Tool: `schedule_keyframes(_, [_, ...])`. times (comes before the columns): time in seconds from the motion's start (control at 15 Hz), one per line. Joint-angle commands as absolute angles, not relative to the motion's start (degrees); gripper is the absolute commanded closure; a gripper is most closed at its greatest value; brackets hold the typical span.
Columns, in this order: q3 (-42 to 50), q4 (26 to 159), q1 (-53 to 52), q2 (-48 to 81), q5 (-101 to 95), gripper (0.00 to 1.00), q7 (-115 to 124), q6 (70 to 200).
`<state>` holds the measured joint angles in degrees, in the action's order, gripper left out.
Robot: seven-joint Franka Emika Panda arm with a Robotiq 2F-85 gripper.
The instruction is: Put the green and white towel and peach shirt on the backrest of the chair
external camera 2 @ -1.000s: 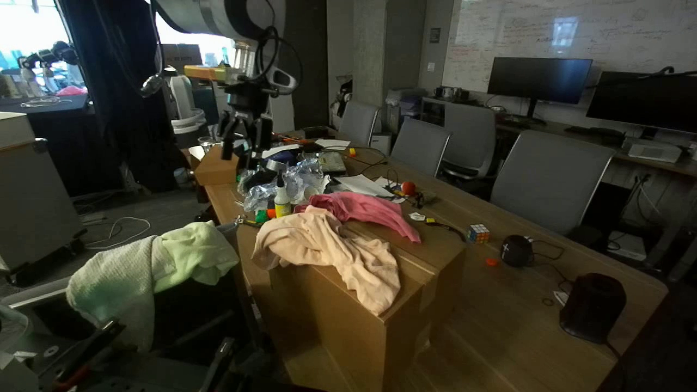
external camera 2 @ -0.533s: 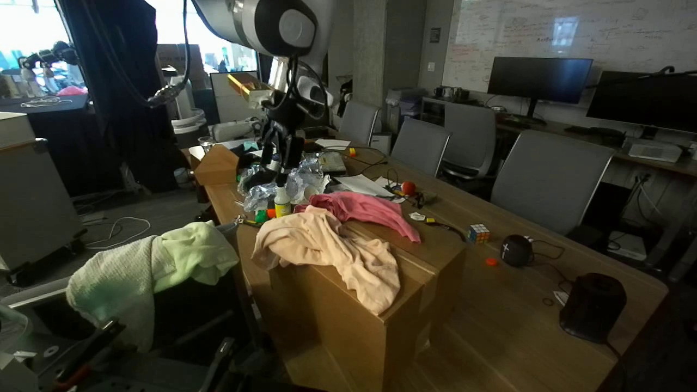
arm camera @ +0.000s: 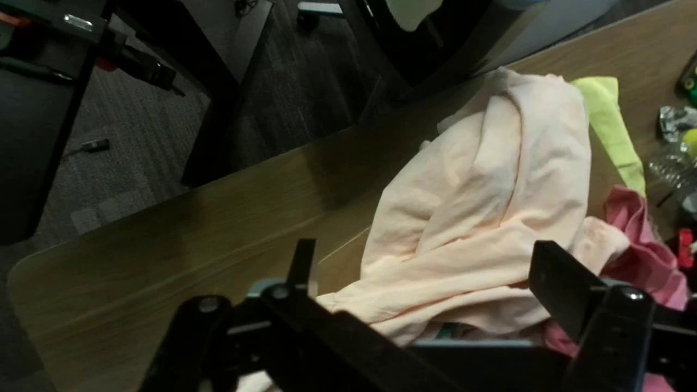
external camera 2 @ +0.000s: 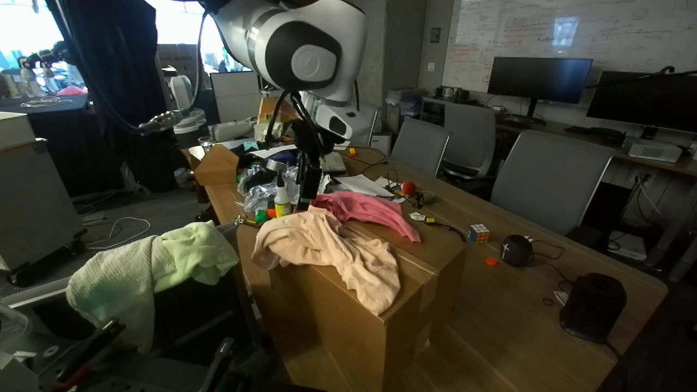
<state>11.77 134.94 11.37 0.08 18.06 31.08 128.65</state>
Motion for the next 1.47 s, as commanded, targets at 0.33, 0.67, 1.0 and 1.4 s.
schedule_keyframes(0.33, [15.6,136.5,15.4,1.8,26.7,0.00,42.1,133.8])
schedule_keyframes(0.67, [17.4,135.7,17.3,5.5,34.0,0.00,47.1,136.7])
schedule_keyframes(1.0, [18.5,132.9,18.5,12.0,42.2,0.00,52.2,140.8])
schedule_keyframes(1.4, [18.9,127.2,17.9,20.3,42.0,0.00,63.6,143.2])
